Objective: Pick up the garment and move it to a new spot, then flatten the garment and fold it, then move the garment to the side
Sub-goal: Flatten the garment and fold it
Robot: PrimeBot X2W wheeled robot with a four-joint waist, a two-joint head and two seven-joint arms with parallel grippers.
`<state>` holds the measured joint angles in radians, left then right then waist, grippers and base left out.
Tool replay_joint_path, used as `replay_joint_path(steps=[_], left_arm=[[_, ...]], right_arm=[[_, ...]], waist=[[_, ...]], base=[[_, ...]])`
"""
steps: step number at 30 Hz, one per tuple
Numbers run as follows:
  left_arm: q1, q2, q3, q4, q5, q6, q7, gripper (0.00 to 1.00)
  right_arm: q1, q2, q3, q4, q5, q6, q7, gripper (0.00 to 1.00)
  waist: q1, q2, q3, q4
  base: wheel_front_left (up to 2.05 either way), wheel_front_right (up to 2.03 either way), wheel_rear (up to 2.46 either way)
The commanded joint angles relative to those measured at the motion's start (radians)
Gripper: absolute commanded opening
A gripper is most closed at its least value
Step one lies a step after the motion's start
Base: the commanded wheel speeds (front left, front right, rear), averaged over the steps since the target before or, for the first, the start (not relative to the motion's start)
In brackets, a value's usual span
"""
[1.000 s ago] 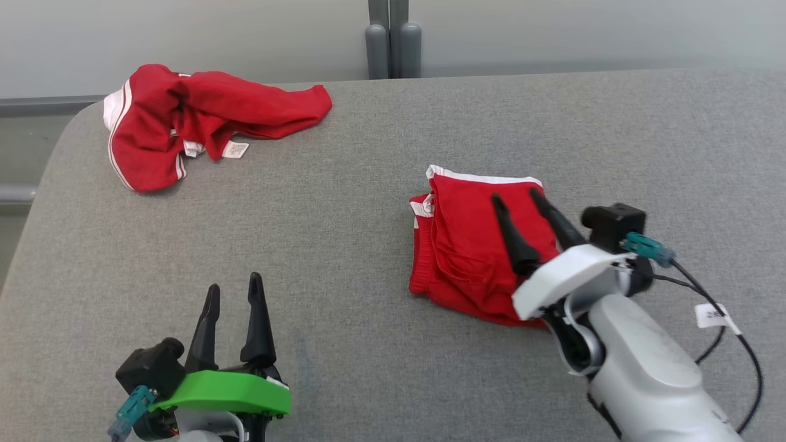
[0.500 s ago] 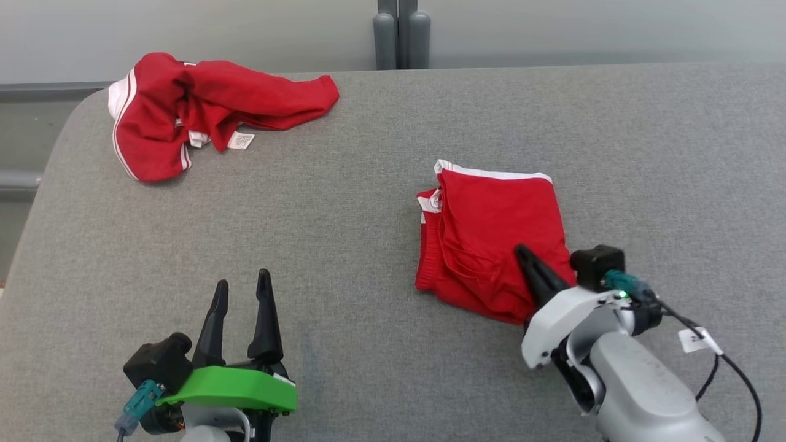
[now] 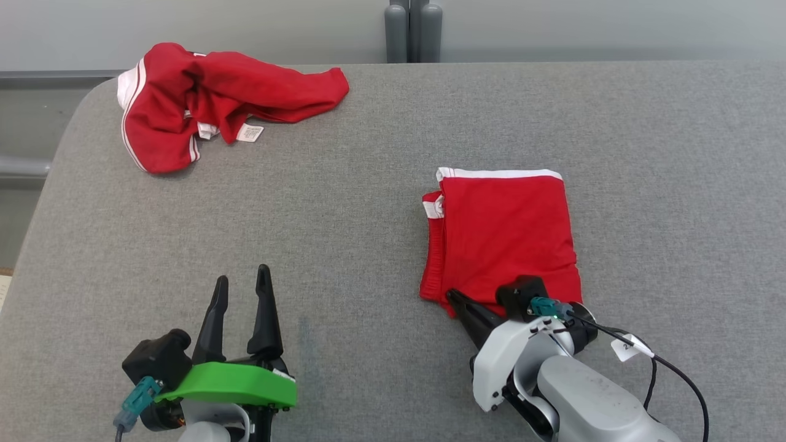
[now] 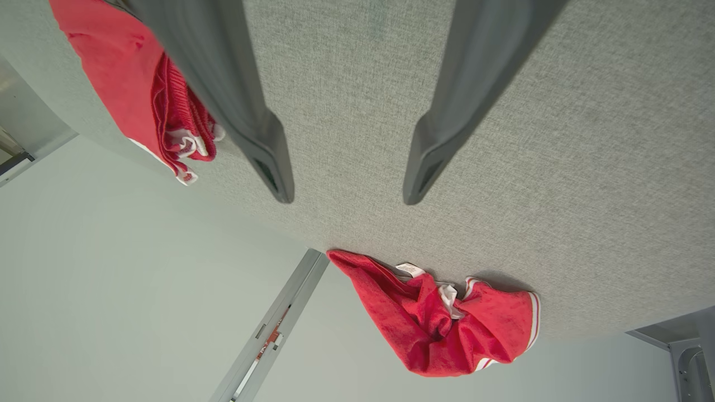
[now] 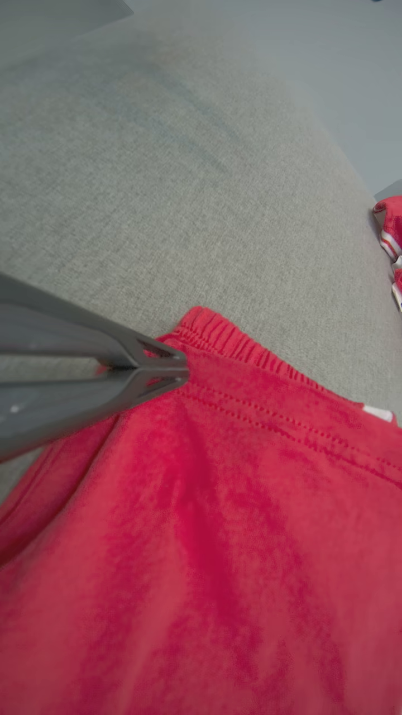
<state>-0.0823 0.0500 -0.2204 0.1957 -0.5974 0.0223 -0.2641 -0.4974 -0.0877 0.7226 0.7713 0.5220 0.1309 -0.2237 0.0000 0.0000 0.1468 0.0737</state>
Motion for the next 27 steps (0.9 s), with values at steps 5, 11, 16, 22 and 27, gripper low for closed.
replay_joint_path(steps=[5,11,16,22,27], left_arm=[[-0.008,0.001,0.008,-0.005,-0.001,0.005,0.000,1.00],[0.001,0.001,0.014,-0.009,0.006,0.007,0.000,1.00],[-0.008,0.001,0.019,-0.006,0.029,-0.004,0.000,1.00],[-0.017,0.002,0.025,0.005,0.082,-0.009,0.000,1.00],[0.009,0.002,0.027,0.010,0.116,-0.012,0.000,1.00]], right_arm=[[-0.033,-0.006,0.058,0.032,0.031,0.000,-0.019,0.00],[-0.049,-0.026,0.021,-0.007,0.026,0.000,-0.041,0.34],[0.000,-0.041,-0.116,-0.125,-0.011,0.000,-0.042,1.00],[0.109,-0.036,-0.321,-0.278,-0.113,0.000,-0.042,1.00],[0.195,-0.021,-0.454,-0.357,-0.185,0.000,-0.042,1.00]], waist=[[0.0000,0.0000,0.001,-0.001],[0.0000,0.0000,-0.010,-0.018],[0.0000,0.0000,-0.032,-0.038],[0.0000,0.0000,-0.071,-0.062],[0.0000,0.0000,-0.104,-0.075]], base=[[0.00,0.00,0.00],[0.00,0.00,0.00],[0.00,0.00,0.00],[0.00,0.00,0.00],[0.00,0.00,0.00]])
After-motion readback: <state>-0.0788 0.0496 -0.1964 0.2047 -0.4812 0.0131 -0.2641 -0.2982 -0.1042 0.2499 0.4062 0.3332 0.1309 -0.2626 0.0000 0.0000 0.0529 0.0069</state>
